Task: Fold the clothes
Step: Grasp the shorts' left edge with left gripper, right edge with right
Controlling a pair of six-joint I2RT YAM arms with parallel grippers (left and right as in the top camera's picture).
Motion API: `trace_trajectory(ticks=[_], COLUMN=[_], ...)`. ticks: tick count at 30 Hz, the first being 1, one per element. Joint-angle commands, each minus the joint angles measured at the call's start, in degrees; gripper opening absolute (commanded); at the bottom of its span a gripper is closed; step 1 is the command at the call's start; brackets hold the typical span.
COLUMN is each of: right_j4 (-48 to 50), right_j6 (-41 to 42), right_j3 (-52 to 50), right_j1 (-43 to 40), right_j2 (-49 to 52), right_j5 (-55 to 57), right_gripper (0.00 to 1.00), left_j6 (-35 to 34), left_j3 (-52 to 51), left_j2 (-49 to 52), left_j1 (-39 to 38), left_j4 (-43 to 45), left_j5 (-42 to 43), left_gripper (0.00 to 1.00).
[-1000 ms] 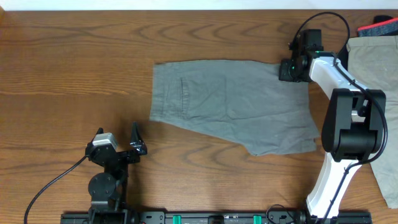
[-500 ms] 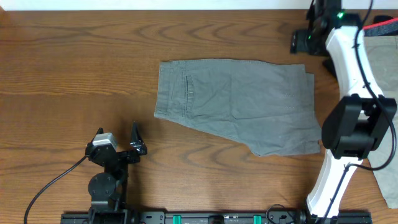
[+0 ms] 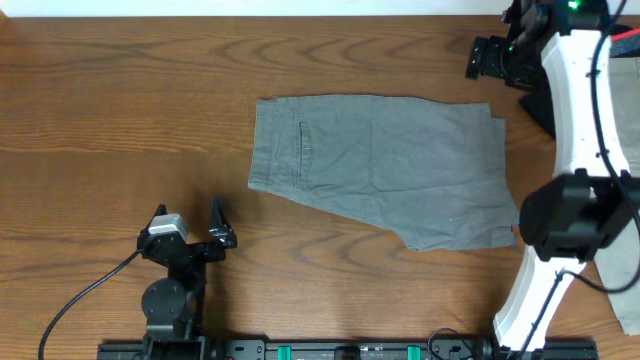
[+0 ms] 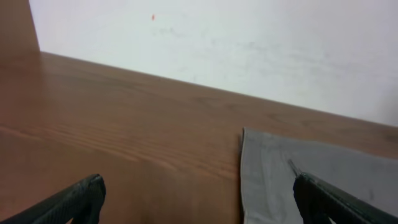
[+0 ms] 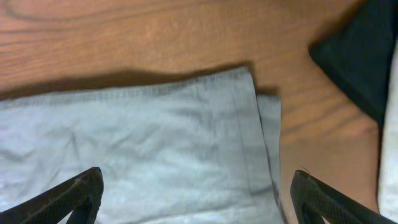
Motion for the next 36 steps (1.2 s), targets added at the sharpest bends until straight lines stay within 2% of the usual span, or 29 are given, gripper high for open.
trace_trajectory(ticks=[1, 3, 6, 9, 12, 16, 19, 26, 36], right_j4=[-2.34, -4.17, -5.79, -6.14, -6.62, -8.00, -9.07, -10.80, -11.41], right_j6=[1.22, 1.18, 0.61, 0.70, 0.83, 0.66, 0.61, -0.74, -0.92], right_j3=[1.36, 1.36, 1.33, 1.33, 1.33, 1.33, 1.07, 0.94, 0.94], right_j1=[0.87, 1.09, 1.36, 1.46, 1.46, 1.46, 1.46, 1.44, 1.46], right_j2=[-7.61, -9.44, -11.78, -13.51, -14.88, -15.41, -15.41, -15.41, -15.41], right_j5=[-1.14, -0.94, -0.55, -0.31, -0.31, -0.31, -0.31, -0.28, -0.33], right_gripper=[0.94, 0.94, 0.91, 0.91, 0.91, 0.91, 0.92, 0.92, 0.92], left_j6=[0.39, 0.13, 0.11, 2.38, 7.13, 14.91, 15.23, 15.30, 15.19], left_j3=[0.96, 2.95, 9.31, 18.62, 33.07, 53.48, 63.36, 71.82, 72.43], left_j2=[-0.35, 0.44, 5.64, 15.52, 31.17, 53.40, 66.45, 88.43, 104.32], left_j1=[0.17, 0.17, 0.24, 0.24, 0.24, 0.24, 0.24, 0.24, 0.24], left_j4=[4.15, 4.90, 0.61, -5.64, -17.18, -34.25, -40.96, -41.72, -38.16], left_j5=[11.21, 16.06, 16.59, 16.63, 17.77, 23.26, 24.79, 28.44, 29.03], left_gripper=[0.98, 0.98, 0.98, 0.98, 0.98, 0.98, 0.98, 0.98, 0.98])
